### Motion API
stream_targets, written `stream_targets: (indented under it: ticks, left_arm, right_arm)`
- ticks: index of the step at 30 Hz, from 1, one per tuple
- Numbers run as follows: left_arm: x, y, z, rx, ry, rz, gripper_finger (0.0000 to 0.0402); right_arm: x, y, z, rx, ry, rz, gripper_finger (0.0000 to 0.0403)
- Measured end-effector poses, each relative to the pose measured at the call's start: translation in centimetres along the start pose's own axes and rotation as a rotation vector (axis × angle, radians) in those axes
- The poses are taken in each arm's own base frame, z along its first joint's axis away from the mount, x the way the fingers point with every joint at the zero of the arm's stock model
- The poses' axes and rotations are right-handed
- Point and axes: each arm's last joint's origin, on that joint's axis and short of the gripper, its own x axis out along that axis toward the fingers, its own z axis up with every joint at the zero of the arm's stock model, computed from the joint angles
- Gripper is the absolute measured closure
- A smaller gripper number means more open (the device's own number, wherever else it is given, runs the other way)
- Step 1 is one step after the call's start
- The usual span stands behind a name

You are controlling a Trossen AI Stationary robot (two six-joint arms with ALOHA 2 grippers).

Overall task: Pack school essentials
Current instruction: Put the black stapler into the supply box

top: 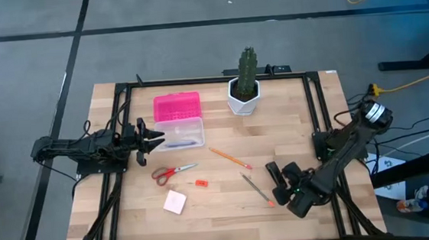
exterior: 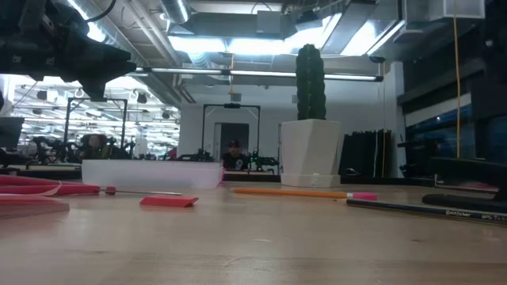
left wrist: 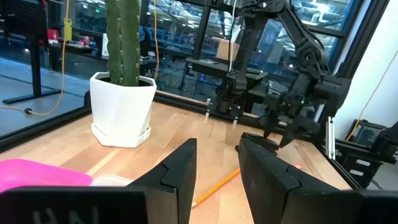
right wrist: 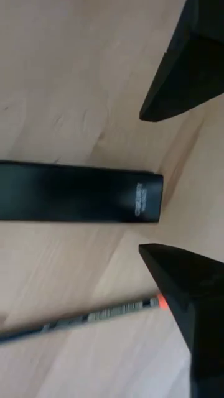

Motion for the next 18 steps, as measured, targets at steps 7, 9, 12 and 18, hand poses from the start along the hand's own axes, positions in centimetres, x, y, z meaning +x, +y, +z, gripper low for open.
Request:
stream_targets:
  ticks: [7,9,12,18]
  left_arm:
    - [0.0,0.0,0.0,0.000,0.000,0.000,0.0288]
    - [0.0,0.0,0.0,0.000,0.000,0.000,0.0288]
    - [0.0,0.0,0.0,0.000,0.000,0.000,0.0288]
    - [0.0,0.0,0.0,0.000,0.000,0.000,0.0288]
  right_arm:
    - [2.0,1.0,0.7,-0.005,0.004,-0.038,0.0064]
    - [2.7,1.3,1.0,0.006,0.022,-0.059,0.0065]
    - [3.4,1.5,1.4,0.022,0.062,-0.097,0.0077]
    - [3.4,1.9,1.7,0.057,0.093,-0.105,0.0149]
